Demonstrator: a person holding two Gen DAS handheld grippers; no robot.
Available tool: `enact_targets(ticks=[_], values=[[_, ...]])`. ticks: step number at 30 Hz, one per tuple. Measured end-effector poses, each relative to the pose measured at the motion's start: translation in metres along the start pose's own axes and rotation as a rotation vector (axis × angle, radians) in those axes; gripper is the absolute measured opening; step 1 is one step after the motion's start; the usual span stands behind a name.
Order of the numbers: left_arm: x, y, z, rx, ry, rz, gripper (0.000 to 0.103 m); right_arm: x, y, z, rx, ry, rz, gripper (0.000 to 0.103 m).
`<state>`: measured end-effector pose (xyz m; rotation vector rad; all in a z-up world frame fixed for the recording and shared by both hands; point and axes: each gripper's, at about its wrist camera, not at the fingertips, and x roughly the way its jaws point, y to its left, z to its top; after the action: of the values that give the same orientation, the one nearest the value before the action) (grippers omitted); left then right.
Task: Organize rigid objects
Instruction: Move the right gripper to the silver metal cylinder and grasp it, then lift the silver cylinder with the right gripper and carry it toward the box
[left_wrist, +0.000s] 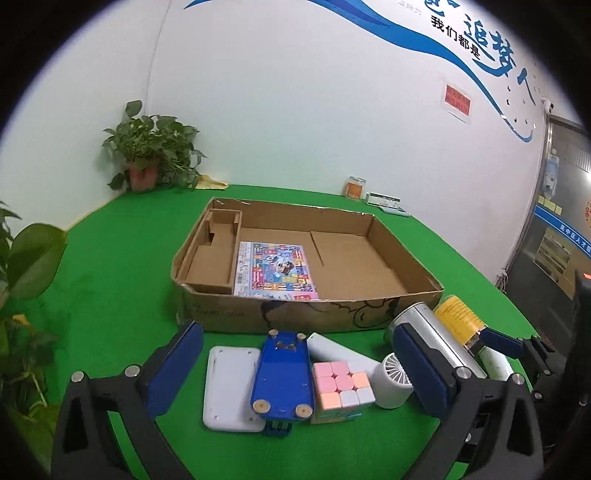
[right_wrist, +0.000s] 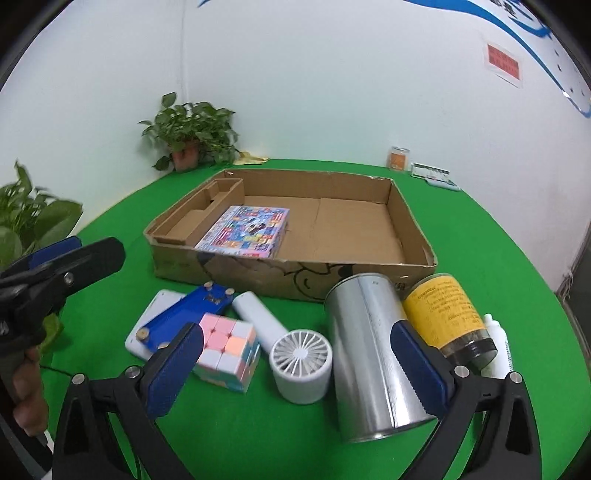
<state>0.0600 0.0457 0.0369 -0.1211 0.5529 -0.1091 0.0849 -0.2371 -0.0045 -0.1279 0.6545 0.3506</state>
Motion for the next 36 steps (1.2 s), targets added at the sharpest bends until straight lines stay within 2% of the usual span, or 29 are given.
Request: enact_targets(ticks=[6, 12, 14, 16, 17, 19, 22, 25, 28, 31, 33, 35, 36], values=[[-0.009, -0.001, -0.019, 0.014, 0.039, 0.029, 0.102, -0.005, -0.011, -0.016, 0.032, 0.006, 0.030, 0.102], [-0.007, 0.005, -0.040, -0.012, 0.125, -0.010, 0.102, 0.011, -0.079, -0.030, 0.162, 0.102, -0.062, 0.102], [-0.006, 0.004, -0.046, -0.012, 0.140, -0.016, 0.102, 0.022, -0.093, -0.030, 0.183, 0.148, -0.033, 0.102], [-0.004, 0.003, -0.049, -0.020, 0.151, -0.033, 0.102, 0.038, -0.098, -0.031, 0.185, 0.215, 0.034, 0.101], [-0.004, 0.003, -0.051, -0.025, 0.156, -0.041, 0.102, 0.045, -0.098, -0.033, 0.183, 0.238, 0.057, 0.100], [-0.004, 0.002, -0.052, -0.032, 0.170, -0.062, 0.102, 0.056, -0.096, -0.037, 0.173, 0.270, 0.039, 0.085], [-0.004, 0.001, -0.053, -0.030, 0.191, -0.098, 0.102, 0.055, -0.091, -0.045, 0.146, 0.265, 0.005, 0.081], [-0.002, -0.002, -0.055, -0.031, 0.221, -0.166, 0.102, 0.040, -0.085, -0.058, 0.107, 0.262, -0.037, 0.081], [0.004, -0.008, -0.059, -0.051, 0.266, -0.265, 0.102, 0.015, -0.081, -0.076, 0.083, 0.270, -0.075, 0.081], [0.018, -0.016, -0.067, -0.091, 0.363, -0.402, 0.102, -0.014, -0.062, -0.098, -0.001, 0.288, -0.091, 0.082], [0.027, -0.022, -0.074, -0.097, 0.420, -0.463, 0.102, -0.028, -0.050, -0.107, -0.027, 0.306, -0.048, 0.082], [0.034, -0.030, -0.081, -0.098, 0.478, -0.518, 0.102, -0.048, -0.047, -0.112, 0.057, 0.287, 0.056, 0.085], [0.037, -0.033, -0.086, -0.105, 0.505, -0.550, 0.102, -0.056, -0.051, -0.110, 0.114, 0.272, 0.112, 0.092]])
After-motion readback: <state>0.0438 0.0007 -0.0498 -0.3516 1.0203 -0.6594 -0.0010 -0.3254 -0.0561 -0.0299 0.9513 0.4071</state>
